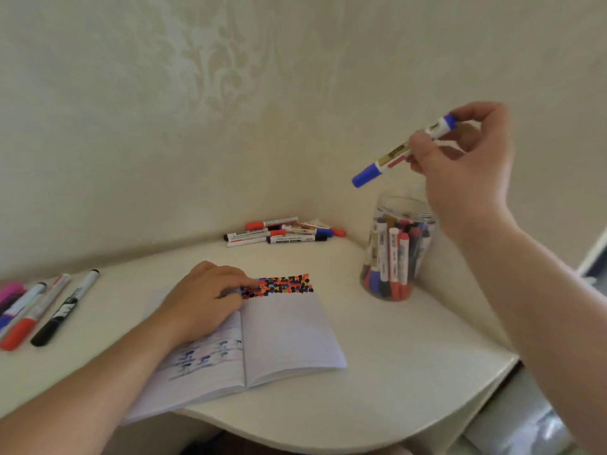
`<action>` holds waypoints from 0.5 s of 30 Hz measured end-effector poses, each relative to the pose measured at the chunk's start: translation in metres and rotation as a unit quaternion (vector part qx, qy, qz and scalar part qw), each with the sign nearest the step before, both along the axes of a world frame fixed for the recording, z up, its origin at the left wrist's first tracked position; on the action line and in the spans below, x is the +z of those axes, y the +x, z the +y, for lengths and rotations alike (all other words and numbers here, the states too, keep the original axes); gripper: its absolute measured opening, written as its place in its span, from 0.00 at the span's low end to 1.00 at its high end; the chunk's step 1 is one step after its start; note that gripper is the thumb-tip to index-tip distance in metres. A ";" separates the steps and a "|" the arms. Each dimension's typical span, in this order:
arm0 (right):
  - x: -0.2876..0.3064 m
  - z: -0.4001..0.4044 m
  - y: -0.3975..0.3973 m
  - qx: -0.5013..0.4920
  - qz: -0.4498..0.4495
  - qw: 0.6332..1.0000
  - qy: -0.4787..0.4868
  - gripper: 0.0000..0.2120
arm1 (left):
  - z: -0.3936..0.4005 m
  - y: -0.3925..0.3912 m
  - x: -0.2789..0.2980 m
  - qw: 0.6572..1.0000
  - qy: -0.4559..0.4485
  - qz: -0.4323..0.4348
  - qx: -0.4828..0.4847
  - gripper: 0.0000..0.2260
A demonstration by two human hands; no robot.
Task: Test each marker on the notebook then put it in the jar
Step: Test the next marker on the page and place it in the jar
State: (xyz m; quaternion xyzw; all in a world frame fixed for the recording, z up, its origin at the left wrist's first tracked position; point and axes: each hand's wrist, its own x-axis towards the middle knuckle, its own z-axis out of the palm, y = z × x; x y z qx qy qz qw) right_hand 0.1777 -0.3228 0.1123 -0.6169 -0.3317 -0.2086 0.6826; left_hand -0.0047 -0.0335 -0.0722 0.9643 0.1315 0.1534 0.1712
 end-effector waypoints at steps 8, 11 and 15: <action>-0.014 -0.021 0.047 -0.098 -0.026 0.961 -0.256 0.13 | 0.000 0.004 -0.001 1.000 0.019 0.000 -0.004 0.19; -0.019 -0.018 0.049 -0.088 -0.046 0.935 -0.340 0.11 | -0.001 0.004 -0.001 1.000 0.018 -0.009 -0.008 0.19; -0.022 -0.014 0.052 -0.082 -0.041 0.917 -0.389 0.08 | -0.002 0.003 -0.001 1.000 0.018 -0.006 -0.006 0.19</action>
